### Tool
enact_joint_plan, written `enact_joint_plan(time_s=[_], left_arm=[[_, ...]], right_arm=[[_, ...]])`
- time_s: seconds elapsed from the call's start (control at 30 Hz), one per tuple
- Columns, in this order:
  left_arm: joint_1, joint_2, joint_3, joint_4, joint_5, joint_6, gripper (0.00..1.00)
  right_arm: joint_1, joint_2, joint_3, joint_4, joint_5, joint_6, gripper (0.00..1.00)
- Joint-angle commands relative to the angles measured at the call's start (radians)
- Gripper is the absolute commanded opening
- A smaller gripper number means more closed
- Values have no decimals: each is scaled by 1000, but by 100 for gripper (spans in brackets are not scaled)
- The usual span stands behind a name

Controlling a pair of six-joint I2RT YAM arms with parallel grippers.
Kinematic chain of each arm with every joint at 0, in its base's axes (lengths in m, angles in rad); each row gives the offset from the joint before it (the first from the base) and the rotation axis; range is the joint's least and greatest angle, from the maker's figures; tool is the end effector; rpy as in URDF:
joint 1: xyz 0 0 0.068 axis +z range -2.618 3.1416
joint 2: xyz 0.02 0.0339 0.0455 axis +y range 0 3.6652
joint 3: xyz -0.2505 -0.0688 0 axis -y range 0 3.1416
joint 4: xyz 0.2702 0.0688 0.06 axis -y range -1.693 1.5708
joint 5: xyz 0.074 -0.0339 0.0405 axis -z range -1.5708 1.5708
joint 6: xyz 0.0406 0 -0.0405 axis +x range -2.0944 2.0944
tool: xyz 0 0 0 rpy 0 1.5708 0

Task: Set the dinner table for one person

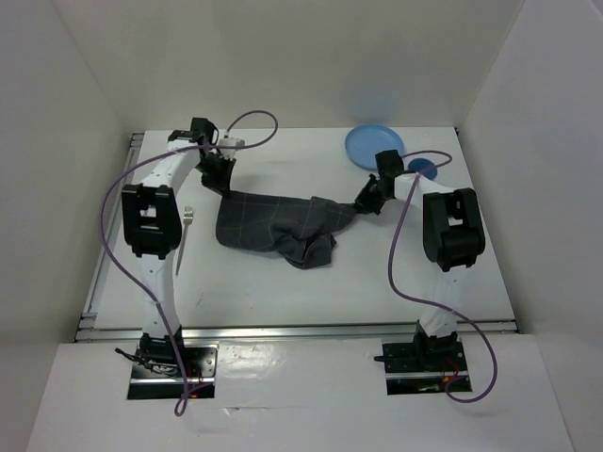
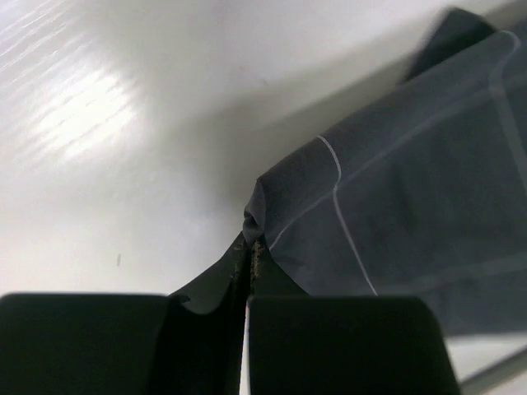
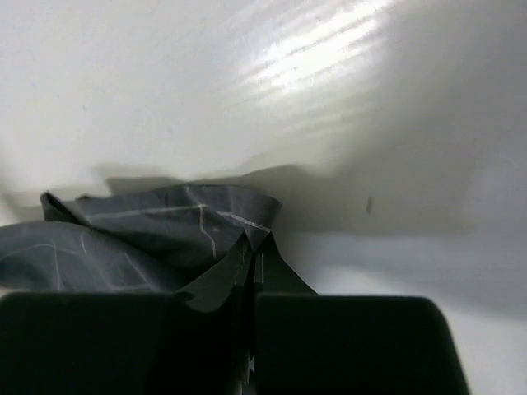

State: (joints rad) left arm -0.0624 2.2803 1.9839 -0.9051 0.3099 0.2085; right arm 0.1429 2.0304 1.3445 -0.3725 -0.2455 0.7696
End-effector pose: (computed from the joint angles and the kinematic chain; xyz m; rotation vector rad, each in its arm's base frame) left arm 0.4981 -0.0435 0.1769 0.4470 2.6909 -0.3876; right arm 0.4280 0.0715 0.1145 0.7555 2.6171 0.6157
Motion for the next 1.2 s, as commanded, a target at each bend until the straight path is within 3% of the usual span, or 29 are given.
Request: enact_joint_plan(time_s=[0.0,0.13,0.27,0.4,0.57,0.9,1.03,1.17], left_arm=[[-5,-247,4,-82,6,58,0],[-5,-424,55,-198,6,135,0],[16,-666,-119,-193,-17,155,0],[38,-890,-168,-210,-32,170,0],[38,-1114,-178,-299,-22,206,0],[38,-1208,-109,-428,-54,177,0],[38,-1199,-189,-381,-124,144,0],[47,-1104,-272,-315,-147,121,0]], right_arm=[[-2,-169,5,-44,78,-96,0],[68,-404,30,-184,280,-217,0],[155,-623,30,-339,492,-253,0],[207,-830,96,-483,520,-240,0],[238,-924,232,-661,476,-216,0],[238,-1032,358,-861,443,-155,0],[238,-1012,340,-861,434,-144,0],[238,-938,246,-746,468,-188,0]])
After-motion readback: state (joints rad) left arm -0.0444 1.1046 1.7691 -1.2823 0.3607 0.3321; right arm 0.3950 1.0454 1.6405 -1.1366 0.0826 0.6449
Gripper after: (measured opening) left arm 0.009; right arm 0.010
